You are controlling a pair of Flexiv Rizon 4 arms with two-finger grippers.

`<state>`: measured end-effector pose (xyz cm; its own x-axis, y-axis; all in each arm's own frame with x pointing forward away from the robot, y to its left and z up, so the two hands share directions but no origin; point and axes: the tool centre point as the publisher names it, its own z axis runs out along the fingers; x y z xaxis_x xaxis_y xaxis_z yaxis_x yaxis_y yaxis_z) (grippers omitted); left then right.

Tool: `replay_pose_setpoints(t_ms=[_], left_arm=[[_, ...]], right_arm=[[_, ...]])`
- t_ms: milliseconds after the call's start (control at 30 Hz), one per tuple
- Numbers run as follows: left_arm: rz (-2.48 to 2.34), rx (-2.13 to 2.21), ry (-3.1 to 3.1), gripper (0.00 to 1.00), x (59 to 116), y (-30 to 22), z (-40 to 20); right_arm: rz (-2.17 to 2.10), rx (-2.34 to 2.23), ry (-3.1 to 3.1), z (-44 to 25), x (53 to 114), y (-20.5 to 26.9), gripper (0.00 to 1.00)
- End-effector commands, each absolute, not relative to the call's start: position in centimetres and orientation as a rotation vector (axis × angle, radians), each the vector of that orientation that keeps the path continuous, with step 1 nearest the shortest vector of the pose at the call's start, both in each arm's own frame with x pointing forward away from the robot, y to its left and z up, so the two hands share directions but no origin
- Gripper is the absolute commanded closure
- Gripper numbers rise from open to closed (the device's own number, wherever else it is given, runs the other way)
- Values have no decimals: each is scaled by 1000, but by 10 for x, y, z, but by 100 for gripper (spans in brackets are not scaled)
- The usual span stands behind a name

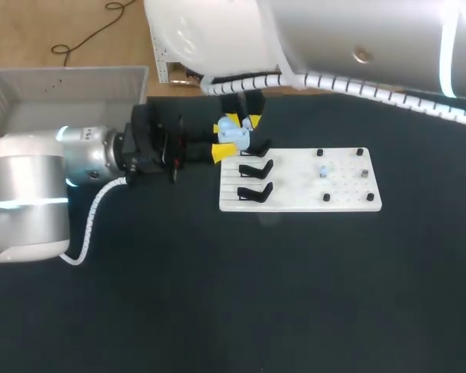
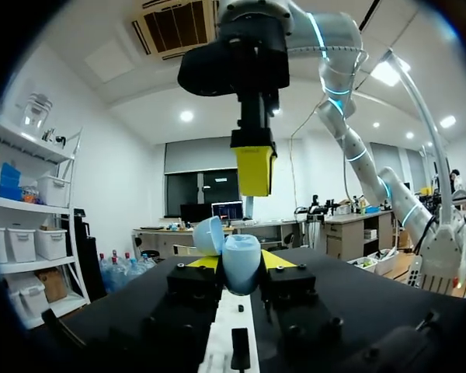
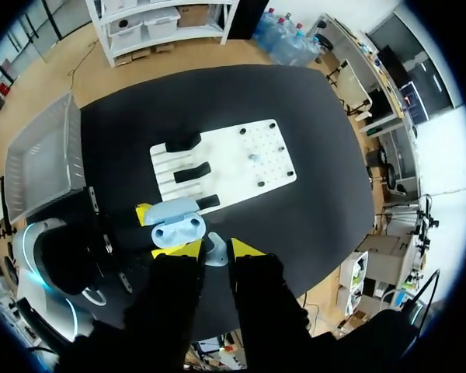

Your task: Pick up each earbud case from the left stands, insert the matching earbuds, close the lid, and place the case in the box.

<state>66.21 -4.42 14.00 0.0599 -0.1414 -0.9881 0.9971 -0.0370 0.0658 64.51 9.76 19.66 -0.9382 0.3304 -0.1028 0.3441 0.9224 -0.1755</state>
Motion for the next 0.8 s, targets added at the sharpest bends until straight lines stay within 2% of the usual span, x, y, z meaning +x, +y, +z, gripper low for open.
replay_pose_setpoints(t_ms=[33, 800], left_arm=[[-1256, 1174, 1039, 100, 663, -46, 136], [-1231, 1204, 1078, 100, 669, -52, 125]], right_arm=[[-293, 549, 3023, 196, 647, 100, 100], [-276, 682, 3083, 182, 651, 102, 100]])
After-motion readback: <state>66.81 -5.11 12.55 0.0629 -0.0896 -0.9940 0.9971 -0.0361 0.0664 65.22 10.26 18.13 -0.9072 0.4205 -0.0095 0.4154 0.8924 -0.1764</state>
